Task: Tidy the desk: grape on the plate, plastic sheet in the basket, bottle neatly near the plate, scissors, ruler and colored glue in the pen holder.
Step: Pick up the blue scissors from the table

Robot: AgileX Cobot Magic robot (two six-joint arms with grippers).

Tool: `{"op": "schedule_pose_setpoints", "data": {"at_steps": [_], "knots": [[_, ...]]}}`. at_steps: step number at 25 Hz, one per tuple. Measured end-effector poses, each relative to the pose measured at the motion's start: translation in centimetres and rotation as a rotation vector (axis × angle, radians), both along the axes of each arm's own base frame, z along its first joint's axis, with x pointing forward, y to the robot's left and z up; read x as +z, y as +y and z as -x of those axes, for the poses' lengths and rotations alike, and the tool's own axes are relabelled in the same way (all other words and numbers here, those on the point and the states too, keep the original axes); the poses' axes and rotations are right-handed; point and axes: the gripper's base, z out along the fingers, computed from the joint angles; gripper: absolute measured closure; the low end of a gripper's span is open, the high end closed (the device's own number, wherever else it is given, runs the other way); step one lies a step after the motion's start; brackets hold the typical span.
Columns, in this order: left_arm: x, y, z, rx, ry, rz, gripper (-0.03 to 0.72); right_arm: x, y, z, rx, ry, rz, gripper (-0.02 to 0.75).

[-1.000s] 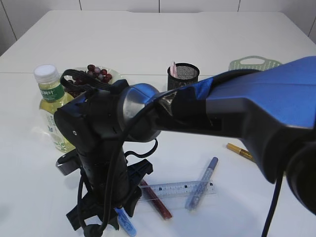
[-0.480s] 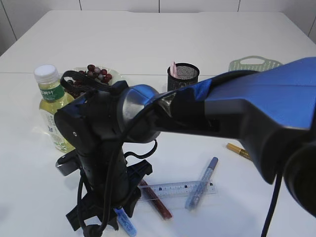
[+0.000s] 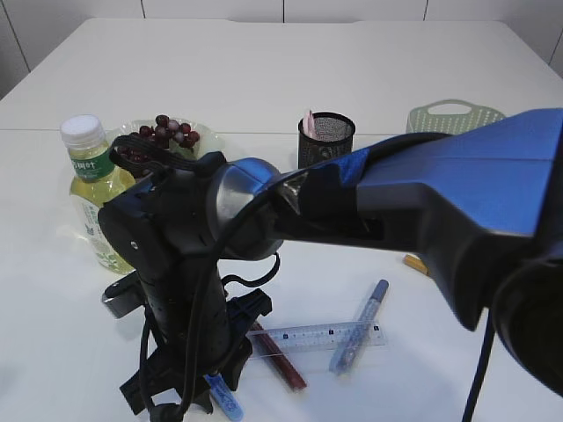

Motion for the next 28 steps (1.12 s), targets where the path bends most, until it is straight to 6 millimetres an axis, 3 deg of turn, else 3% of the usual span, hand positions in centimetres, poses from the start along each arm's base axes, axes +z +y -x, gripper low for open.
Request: {"op": "schedule_pose_setpoints", "data": {"at_steps": [28], "knots": [[0.0, 0.0, 0.0, 0.0, 0.0, 0.0, 0.19, -0.08, -0.04, 0.03, 0.002, 0.005, 0.006, 0.458]]}}
